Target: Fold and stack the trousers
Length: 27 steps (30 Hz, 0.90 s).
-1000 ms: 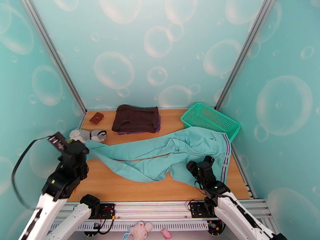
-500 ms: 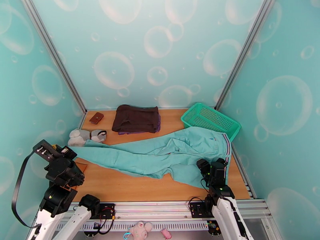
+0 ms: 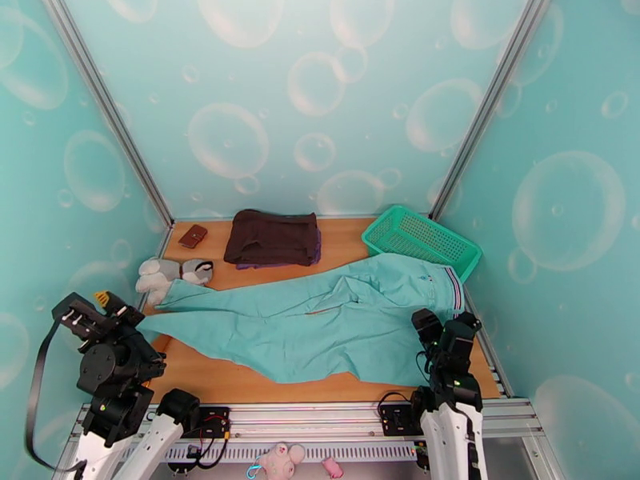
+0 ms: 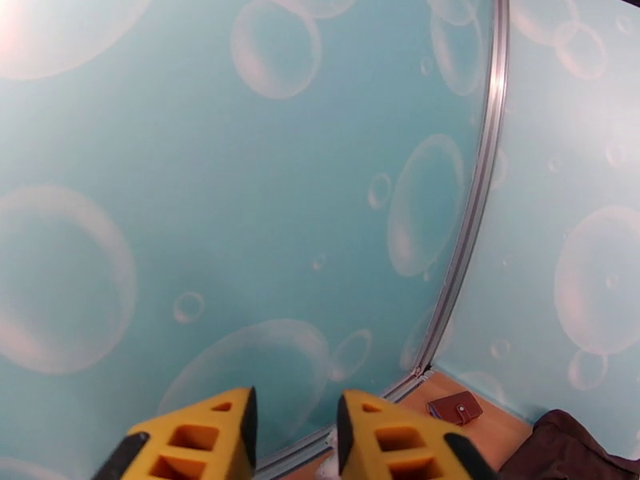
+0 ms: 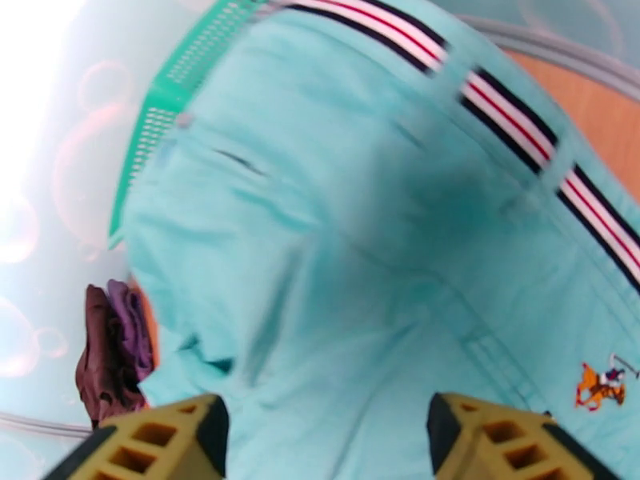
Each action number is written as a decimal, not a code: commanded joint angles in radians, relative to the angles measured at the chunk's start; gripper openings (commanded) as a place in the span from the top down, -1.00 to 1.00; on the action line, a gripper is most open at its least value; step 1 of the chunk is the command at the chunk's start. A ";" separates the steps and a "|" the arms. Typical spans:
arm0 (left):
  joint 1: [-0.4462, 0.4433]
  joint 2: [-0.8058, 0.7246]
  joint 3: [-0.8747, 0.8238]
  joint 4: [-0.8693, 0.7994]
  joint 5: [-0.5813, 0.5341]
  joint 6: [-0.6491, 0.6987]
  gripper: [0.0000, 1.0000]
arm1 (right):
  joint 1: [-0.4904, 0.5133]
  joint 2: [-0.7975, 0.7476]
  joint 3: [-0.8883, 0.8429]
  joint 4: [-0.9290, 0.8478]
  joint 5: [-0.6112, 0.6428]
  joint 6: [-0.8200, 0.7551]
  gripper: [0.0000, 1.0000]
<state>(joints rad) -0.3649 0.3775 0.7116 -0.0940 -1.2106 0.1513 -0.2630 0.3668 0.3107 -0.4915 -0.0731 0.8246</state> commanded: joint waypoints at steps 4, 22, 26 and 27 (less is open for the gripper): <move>0.010 0.072 0.024 -0.228 0.226 -0.246 -0.46 | 0.125 0.037 0.027 -0.049 -0.023 -0.049 -0.51; -0.596 0.740 -0.002 -0.142 1.015 -0.739 -0.57 | 0.947 0.380 0.116 -0.176 0.322 0.338 -0.70; -0.618 0.762 -0.092 -0.048 1.060 -0.744 -0.59 | 0.964 0.417 0.118 -0.166 0.292 0.460 -0.70; -0.619 0.772 -0.109 -0.039 1.054 -0.747 -0.60 | 0.971 0.430 0.116 -0.138 0.283 0.484 -0.70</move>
<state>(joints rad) -0.9707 1.1324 0.6456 -0.2298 -0.1967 -0.5690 0.6945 0.7723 0.4274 -0.6304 0.2104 1.1667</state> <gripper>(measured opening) 0.796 0.847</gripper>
